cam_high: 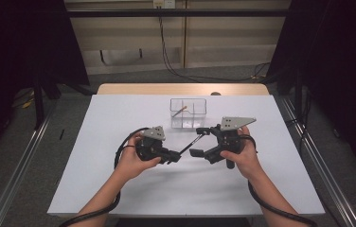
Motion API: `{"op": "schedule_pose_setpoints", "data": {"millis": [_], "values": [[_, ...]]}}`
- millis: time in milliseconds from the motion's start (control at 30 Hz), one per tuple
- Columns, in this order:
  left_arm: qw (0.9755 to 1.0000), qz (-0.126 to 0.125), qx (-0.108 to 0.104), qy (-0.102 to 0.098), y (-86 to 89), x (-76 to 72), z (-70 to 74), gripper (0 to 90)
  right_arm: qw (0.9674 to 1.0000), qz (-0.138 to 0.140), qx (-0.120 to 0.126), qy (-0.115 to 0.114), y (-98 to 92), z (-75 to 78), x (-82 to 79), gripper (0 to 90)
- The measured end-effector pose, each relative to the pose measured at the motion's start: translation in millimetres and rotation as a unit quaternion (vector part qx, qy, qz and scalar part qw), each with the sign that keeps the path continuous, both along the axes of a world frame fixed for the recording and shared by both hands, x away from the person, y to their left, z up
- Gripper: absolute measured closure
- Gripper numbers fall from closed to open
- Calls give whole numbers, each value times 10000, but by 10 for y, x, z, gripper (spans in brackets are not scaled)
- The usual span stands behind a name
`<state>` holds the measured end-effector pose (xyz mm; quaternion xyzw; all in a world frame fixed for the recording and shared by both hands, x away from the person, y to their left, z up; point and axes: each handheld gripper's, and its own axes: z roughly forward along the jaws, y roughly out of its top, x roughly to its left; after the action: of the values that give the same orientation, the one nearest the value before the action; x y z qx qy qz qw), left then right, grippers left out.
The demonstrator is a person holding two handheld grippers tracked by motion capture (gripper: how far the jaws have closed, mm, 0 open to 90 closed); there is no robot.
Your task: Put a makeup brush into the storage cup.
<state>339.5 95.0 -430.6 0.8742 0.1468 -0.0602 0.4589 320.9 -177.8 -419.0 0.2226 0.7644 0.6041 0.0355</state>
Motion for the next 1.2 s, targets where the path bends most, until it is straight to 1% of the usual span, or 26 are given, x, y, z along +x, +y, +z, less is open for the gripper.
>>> {"op": "schedule_pose_setpoints", "data": {"millis": [33,133,333,433,500,567,633,700,867,933,1000,1100,1133,1200], "values": [[10000,38,-40,-29,-1,-1,2,843,10000,-5,3,6,0,0,0,75],[9998,98,-164,-25,-4,5,15,843,10000,-41,1,-10,3,2,1,75],[9993,148,-350,-53,-34,5,37,843,10000,-82,14,-19,20,6,5,94],[9986,211,-481,-55,-35,7,30,843,9999,-134,41,16,14,4,8,134],[9978,271,-596,-51,-30,5,26,843,9998,-146,108,53,4,5,9,150],[9975,291,-640,-78,-29,7,22,843,9998,-177,112,52,-3,11,9,167],[9973,311,-667,-78,-36,4,19,843,9997,-173,149,49,-11,14,13,205],[9971,312,-697,-76,-44,3,16,843,9997,-206,145,45,-13,17,14,215],[9965,331,-766,-52,-58,-1,10,843,9994,-282,199,28,-31,15,20,304],[9966,324,-758,-39,-61,-1,8,843,9993,-286,220,10,-36,16,16,374],[9963,339,-786,-64,-67,-2,3,843,9992,-293,262,24,-41,23,12,418],[9963,349,-788,-58,-62,2,10,843,9991,-291,316,27,-57,35,18,557],[9960,354,-822,-56,-63,1,11,843,9990,-299,336,41,-62,39,20,571],[9958,377,-829,-49,-64,3,16,843,9989,-271,376,96,-63,40,30,628]]}}
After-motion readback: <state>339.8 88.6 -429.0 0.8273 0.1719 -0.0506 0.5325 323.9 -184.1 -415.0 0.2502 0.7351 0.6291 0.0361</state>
